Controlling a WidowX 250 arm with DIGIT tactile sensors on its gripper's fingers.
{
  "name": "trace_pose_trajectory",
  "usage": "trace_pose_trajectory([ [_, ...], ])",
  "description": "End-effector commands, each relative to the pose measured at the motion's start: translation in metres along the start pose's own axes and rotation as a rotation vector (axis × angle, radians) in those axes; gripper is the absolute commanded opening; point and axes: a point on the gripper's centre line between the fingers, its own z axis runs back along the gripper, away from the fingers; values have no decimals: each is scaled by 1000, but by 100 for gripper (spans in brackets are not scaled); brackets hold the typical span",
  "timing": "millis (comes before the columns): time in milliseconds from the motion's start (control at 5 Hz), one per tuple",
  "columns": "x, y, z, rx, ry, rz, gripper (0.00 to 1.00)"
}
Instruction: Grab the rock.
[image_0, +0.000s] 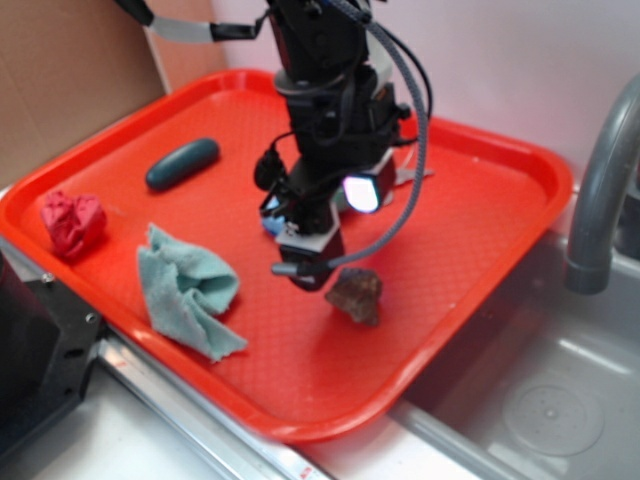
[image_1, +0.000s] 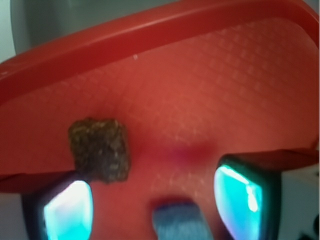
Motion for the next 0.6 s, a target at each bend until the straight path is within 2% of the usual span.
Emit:
trace_pose_trajectory([
  [0,19,-12,-8,-56,-45,-73,100],
  [400,27,-20,4,-36,-3,-80,100],
])
